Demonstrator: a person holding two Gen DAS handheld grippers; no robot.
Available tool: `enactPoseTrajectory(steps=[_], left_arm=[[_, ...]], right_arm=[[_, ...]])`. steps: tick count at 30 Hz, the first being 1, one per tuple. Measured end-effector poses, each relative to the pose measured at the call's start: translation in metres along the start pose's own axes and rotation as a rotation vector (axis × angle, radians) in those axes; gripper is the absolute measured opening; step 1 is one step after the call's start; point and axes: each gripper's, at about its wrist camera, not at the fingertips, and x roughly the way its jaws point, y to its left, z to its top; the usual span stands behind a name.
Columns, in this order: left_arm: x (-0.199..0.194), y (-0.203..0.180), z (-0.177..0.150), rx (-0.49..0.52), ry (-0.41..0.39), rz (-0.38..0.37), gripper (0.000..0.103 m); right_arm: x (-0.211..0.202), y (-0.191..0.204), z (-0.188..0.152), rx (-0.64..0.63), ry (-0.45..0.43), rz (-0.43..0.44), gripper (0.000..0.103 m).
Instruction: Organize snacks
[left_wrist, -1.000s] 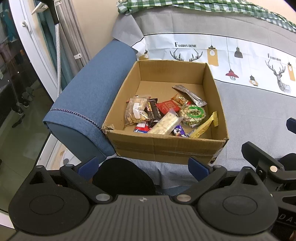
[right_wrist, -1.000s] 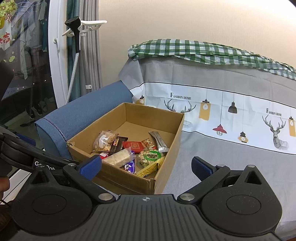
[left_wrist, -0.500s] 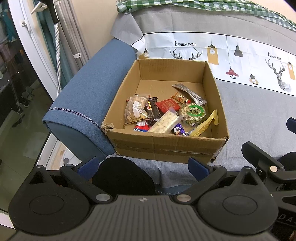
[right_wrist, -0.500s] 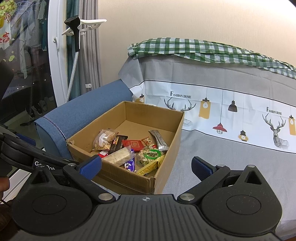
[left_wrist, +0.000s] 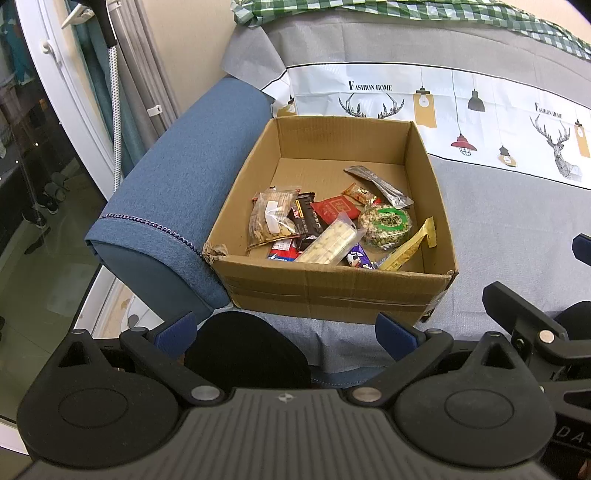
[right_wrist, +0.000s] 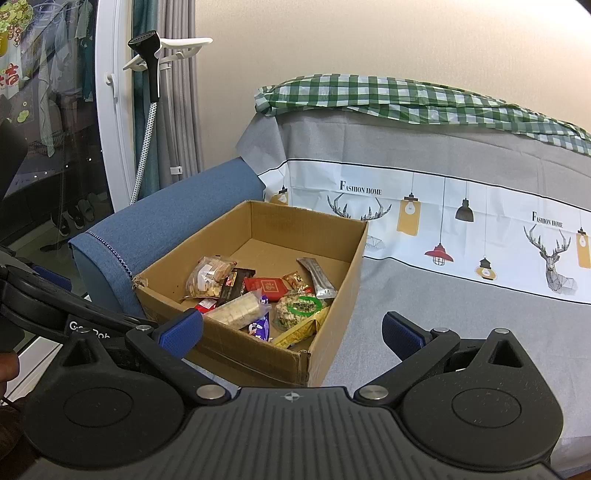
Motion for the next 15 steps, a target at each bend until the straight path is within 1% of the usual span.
enactPoseTrajectory(steps=[15], left_arm=[[0.0016,-0.0002,-0.0019,0.001,0.004,0.0,0.103]], right_arm=[[0.0,-0.0005,0.0,0.001,0.001,0.001,0.102]])
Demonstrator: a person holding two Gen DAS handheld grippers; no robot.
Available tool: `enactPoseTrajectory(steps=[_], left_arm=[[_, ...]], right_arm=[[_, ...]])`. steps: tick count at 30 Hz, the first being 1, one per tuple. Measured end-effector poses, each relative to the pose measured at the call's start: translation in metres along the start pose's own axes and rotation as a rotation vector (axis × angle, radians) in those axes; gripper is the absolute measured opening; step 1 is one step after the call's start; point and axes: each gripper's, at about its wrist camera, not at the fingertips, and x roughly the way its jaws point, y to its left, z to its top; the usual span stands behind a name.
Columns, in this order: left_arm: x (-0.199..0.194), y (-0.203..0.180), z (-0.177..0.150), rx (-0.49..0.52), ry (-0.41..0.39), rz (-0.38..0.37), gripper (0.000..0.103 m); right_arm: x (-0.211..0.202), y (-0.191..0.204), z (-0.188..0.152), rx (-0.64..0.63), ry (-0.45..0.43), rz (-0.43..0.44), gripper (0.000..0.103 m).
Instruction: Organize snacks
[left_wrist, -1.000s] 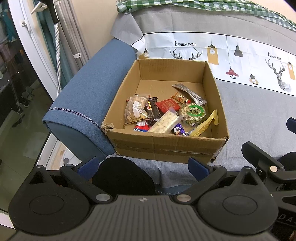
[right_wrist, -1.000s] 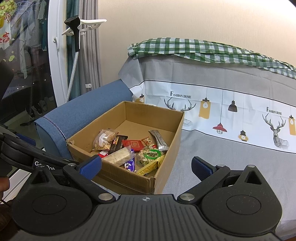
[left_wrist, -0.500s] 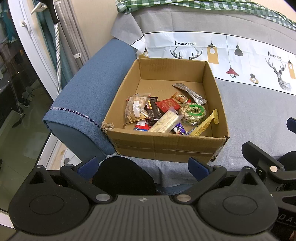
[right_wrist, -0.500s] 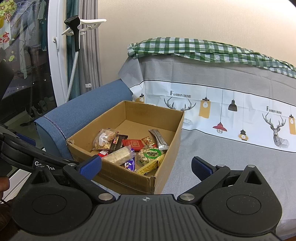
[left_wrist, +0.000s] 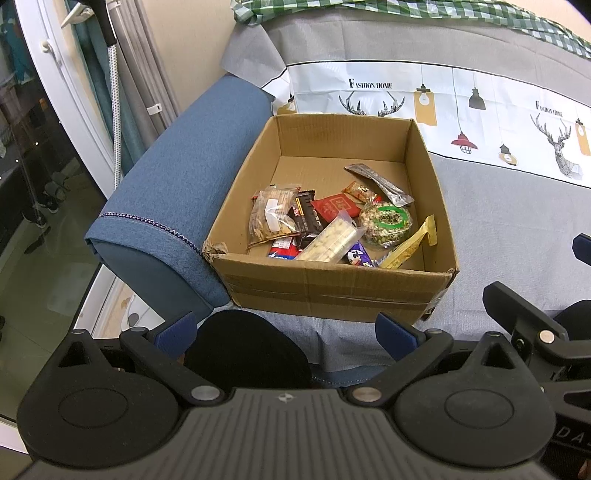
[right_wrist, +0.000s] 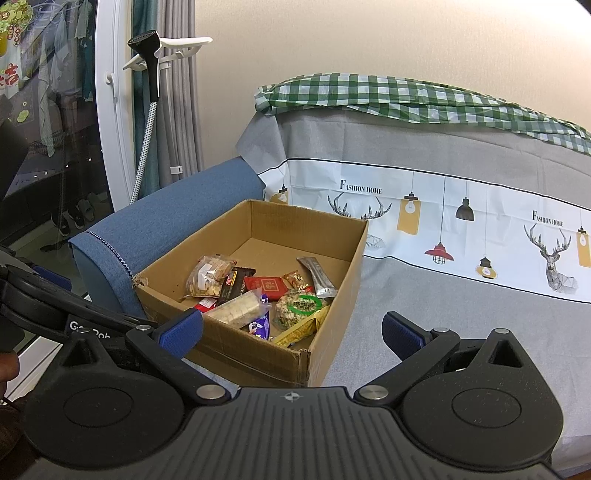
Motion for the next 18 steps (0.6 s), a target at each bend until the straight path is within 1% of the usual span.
enactPoseTrajectory(steps=[15,18], left_arm=[[0.0008,-0.0004,-0.002,-0.004,0.006,0.004,0.103],[-0.0005,-0.0001,-0.0024,-0.009,-0.005,0.004,0.103]], right_arm=[[0.0011,0.0002,-0.0002,0.001,0.001,0.0,0.102],[0.001,-0.0001,0.0001,0.0,0.001,0.001,0.102]])
